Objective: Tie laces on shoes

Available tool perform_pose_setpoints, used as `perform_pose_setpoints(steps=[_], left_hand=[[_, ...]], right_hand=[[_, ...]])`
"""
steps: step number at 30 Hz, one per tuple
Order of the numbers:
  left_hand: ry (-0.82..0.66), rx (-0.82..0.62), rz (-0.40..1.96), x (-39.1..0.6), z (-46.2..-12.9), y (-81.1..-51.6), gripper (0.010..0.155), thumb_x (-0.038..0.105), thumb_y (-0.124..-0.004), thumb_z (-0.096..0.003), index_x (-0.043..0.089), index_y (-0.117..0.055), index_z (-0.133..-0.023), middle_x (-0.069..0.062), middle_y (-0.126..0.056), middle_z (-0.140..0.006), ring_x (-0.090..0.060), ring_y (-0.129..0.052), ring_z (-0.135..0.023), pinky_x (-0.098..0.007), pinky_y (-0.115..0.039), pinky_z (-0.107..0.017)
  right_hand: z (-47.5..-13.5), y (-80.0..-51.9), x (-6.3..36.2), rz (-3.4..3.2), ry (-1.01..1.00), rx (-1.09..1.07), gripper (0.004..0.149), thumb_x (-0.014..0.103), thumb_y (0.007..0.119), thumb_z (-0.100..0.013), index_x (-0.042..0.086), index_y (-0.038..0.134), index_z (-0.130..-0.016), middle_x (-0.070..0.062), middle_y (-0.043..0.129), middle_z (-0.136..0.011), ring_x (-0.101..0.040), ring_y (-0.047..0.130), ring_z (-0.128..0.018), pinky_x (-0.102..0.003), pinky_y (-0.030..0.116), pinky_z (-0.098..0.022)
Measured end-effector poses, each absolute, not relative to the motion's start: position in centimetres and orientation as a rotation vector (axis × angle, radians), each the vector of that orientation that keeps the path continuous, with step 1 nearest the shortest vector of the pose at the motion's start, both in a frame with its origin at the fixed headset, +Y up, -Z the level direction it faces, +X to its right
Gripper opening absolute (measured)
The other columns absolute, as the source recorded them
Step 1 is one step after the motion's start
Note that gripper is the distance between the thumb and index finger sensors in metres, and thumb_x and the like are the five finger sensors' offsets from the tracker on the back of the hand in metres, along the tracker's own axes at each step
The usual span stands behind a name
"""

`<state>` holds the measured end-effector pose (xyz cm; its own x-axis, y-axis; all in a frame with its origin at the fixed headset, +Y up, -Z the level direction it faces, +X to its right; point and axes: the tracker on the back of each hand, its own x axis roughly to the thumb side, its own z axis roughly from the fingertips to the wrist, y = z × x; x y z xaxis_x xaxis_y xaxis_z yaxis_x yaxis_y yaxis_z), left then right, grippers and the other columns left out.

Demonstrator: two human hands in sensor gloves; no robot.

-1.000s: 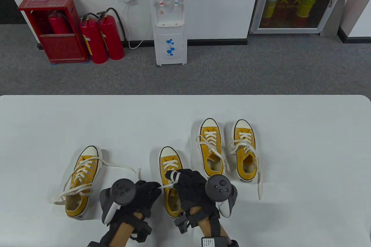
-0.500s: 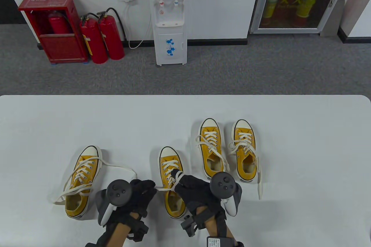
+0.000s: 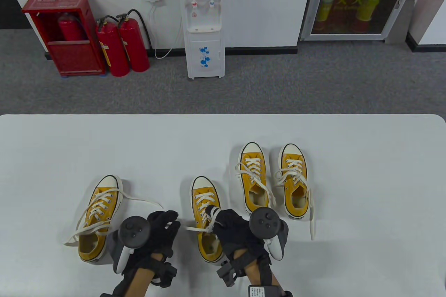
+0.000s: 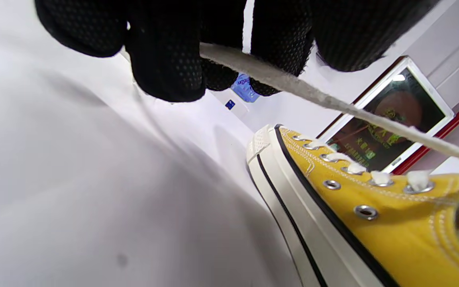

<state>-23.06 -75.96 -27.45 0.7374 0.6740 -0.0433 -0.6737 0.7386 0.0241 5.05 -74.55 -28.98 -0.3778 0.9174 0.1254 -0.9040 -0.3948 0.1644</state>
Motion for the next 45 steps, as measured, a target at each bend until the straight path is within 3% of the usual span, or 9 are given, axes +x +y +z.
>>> perform_pose_setpoints(steps=[14,29,38,45], left_hand=[[0.002,0.109,0.915,-23.0,-26.5,-74.5,0.054,0.053,-0.078,-0.0470,0.032,-0.077,-0.097,-0.009,-0.074,-0.106,-0.030,-0.095,-0.066,-0.061,-0.069,-0.063],[-0.222,0.022,0.968,-20.0,-25.7,-73.9,0.057,0.057,-0.080,-0.0458,0.036,-0.075,-0.099,-0.006,-0.072,-0.108,-0.029,-0.092,-0.074,-0.062,-0.067,-0.066],[-0.211,0.021,0.940,-19.6,-25.6,-74.2,0.046,0.048,-0.085,-0.0462,0.040,-0.084,-0.092,-0.004,-0.082,-0.102,-0.028,-0.097,-0.068,-0.060,-0.071,-0.064],[-0.187,0.115,0.897,-19.3,-25.2,-73.7,0.039,0.044,-0.089,-0.0448,0.037,-0.091,-0.083,0.000,-0.090,-0.094,-0.024,-0.100,-0.062,-0.057,-0.075,-0.062]], right_hand=[[-28.6,-74.2,4.4,2.057,0.079,0.331,0.052,0.011,0.083,-0.041,0.019,0.081,-0.092,-0.006,0.080,-0.087,-0.028,0.091,-0.059,-0.063,0.057,-0.066],[-27.0,-73.5,1.6,2.315,-0.029,0.551,0.047,0.011,0.082,-0.041,0.022,0.089,-0.086,-0.005,0.074,-0.093,-0.027,0.088,-0.061,-0.064,0.052,-0.068],[-26.6,-73.3,1.3,2.357,-0.065,0.572,0.043,0.010,0.082,-0.041,0.019,0.092,-0.082,-0.005,0.073,-0.094,-0.027,0.087,-0.061,-0.064,0.052,-0.069],[-26.5,-73.2,1.2,2.364,-0.064,0.576,0.041,0.010,0.082,-0.041,0.017,0.094,-0.080,-0.004,0.071,-0.096,-0.027,0.087,-0.061,-0.064,0.051,-0.069]])
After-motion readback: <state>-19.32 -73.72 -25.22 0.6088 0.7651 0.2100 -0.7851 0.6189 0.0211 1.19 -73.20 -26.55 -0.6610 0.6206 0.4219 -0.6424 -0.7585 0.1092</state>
